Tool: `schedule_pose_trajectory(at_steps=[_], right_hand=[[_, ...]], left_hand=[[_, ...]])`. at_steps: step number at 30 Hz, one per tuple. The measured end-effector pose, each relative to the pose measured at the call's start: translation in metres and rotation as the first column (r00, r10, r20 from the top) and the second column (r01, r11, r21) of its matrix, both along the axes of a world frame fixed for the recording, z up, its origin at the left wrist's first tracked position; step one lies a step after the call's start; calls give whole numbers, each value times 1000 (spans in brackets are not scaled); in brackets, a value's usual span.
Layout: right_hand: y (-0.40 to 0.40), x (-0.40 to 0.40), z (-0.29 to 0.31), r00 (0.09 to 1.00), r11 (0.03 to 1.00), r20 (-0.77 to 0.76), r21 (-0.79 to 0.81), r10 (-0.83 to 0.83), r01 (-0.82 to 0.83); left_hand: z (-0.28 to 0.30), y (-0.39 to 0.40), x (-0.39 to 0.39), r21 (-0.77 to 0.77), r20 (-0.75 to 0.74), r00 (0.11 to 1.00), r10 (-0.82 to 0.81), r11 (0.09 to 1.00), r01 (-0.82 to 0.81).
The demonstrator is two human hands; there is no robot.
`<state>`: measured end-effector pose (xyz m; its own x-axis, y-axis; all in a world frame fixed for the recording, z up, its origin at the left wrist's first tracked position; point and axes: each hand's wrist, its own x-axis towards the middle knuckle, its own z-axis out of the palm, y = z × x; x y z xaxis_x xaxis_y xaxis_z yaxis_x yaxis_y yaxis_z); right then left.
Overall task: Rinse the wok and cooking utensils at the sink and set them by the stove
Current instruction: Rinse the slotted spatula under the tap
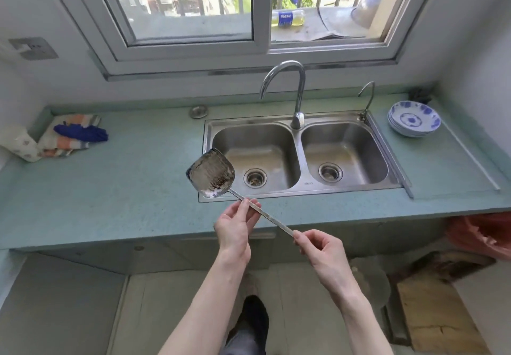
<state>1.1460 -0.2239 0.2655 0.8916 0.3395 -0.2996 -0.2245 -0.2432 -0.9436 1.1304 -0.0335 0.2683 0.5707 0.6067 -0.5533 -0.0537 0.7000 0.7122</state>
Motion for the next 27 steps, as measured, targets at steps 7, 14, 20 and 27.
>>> schedule_pose_trajectory(at_steps=[7,14,20,27], right_hand=[[51,89,-1,987,979,-13,-124,163,-163],[100,147,0,987,979,142,-200,71,-41],[117,172,3,980,971,194,-240,34,14],[128,198,-11,981,953,192,-295,-13,71]], left_hand=[[1,51,84,-21,-6,1000,-2,1000,2],[-2,92,144,-76,24,1000,-4,997,6],[-12,107,186,-135,7,999,-42,990,43],[-29,110,225,-190,-2,997,-72,979,70]])
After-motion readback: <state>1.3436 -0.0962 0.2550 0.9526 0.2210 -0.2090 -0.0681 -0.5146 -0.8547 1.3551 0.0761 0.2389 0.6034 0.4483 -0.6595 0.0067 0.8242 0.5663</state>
